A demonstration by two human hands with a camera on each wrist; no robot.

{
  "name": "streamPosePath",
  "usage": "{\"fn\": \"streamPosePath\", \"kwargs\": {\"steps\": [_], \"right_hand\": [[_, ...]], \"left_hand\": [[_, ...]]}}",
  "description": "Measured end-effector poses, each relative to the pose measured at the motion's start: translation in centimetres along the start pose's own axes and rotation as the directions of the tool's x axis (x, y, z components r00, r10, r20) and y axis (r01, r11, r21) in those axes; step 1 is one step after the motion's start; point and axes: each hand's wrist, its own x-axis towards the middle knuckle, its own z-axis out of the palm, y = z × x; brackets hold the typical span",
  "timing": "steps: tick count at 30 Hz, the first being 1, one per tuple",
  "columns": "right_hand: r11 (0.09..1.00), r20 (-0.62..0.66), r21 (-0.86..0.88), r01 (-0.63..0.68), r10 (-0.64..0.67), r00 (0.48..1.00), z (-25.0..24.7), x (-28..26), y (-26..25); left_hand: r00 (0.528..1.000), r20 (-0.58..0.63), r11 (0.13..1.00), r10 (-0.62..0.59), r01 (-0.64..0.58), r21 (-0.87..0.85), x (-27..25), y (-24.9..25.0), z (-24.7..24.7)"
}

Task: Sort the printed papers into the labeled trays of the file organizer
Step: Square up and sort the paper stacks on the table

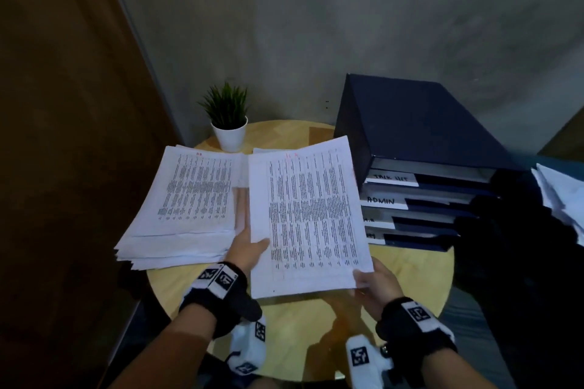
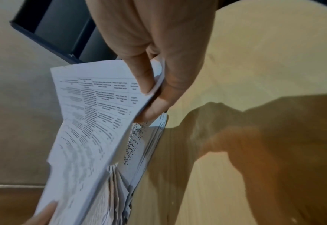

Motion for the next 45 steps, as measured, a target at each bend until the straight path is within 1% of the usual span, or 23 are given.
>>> {"fn": "streamPosePath", "kwargs": {"steps": [3, 6, 9, 12, 14, 17, 18, 20, 23, 26, 28, 30, 31, 33, 35, 39, 42, 45], "right_hand": [[1.000, 0.059, -0.014, 0.023, -0.022, 0.998, -0.4, -1.4, -0.5], [0.997, 0.080, -0.063, 0.050, -0.045, 0.996, -0.2, -2.6, -1.3], [0.995, 0.094, -0.062, 0.075, -0.069, 0.993, -0.1, -3.7, -1.9], [0.993, 0.108, -0.054, 0.108, -0.102, 0.989, -0.1, -4.7, -2.3], [0.989, 0.115, -0.054, 0.138, -0.131, 0.985, 0.0, -5.3, -2.6], [0.981, 0.146, -0.055, 0.188, -0.178, 0.973, 0.1, -6.1, -2.9], [0.977, 0.159, -0.057, 0.204, -0.193, 0.968, 0.1, -6.3, -2.9], [0.972, 0.171, -0.067, 0.226, -0.212, 0.962, -0.1, -6.5, -3.0], [0.964, 0.146, -0.094, 0.248, -0.233, 0.961, -0.7, -6.2, -3.2], [0.953, 0.124, -0.143, 0.265, -0.249, 0.961, -1.4, -5.7, -3.6], [0.942, 0.115, -0.193, 0.276, -0.258, 0.959, -2.2, -5.3, -3.7], [0.945, 0.108, -0.204, 0.256, -0.238, 0.965, -3.1, -5.0, -3.5], [0.951, 0.110, -0.191, 0.242, -0.224, 0.968, -3.7, -4.7, -3.2], [0.964, 0.105, -0.157, 0.213, -0.199, 0.974, -4.8, -4.4, -2.7], [0.967, 0.096, -0.149, 0.206, -0.193, 0.976, -5.9, -3.9, -2.1], [0.955, 0.055, -0.217, 0.200, -0.193, 0.980, -7.3, -3.5, -1.2], [0.957, 0.030, -0.240, 0.161, -0.159, 0.987, -8.1, -3.2, 0.2], [0.959, -0.010, -0.272, 0.075, -0.080, 0.997, -9.3, -2.7, 1.7]], "left_hand": [[0.998, -0.017, 0.998, 0.059, -0.059, -0.013, -1.5, 1.0, -0.1], [0.996, -0.044, 0.996, 0.072, -0.075, -0.050, -2.8, 1.6, -0.6], [0.994, -0.071, 0.991, 0.081, -0.088, -0.096, -4.4, 2.1, -1.1], [0.978, -0.053, 0.971, 0.200, -0.205, -0.126, -6.5, 3.5, -1.0], [0.976, -0.053, 0.966, 0.211, -0.216, -0.140, -7.1, 3.7, -1.4], [0.979, -0.101, 0.978, 0.178, -0.187, -0.087, -6.3, 2.8, -2.1], [0.979, -0.100, 0.978, 0.180, -0.189, -0.090, -6.5, 2.8, -2.1], [0.973, -0.085, 0.970, 0.213, -0.222, -0.103, -6.7, 2.8, -2.0], [0.972, -0.046, 0.967, 0.229, -0.233, -0.101, -6.9, 3.2, -1.3], [0.961, -0.046, 0.962, 0.274, -0.274, 0.015, -5.9, 3.0, -0.6], [0.960, -0.018, 0.959, 0.280, -0.279, 0.044, -4.9, 2.7, 0.1], [0.971, 0.024, 0.970, 0.238, -0.239, 0.038, -4.3, 2.2, 1.0], [0.977, 0.067, 0.979, 0.202, -0.204, 0.028, -4.4, 2.2, 1.5], [0.972, 0.173, 0.987, 0.157, -0.161, 0.012, -4.3, 1.5, 2.2], [0.962, 0.247, 0.992, 0.118, -0.126, 0.016, -4.2, 1.0, 2.8], [0.964, 0.262, 0.999, 0.044, -0.043, -0.007, -3.6, 0.2, 3.9], [0.963, 0.268, 0.998, 0.001, -0.019, 0.065, -3.6, -0.2, 4.9], [0.955, 0.294, 0.989, -0.021, -0.024, 0.147, -3.7, -0.6, 5.9]]}}
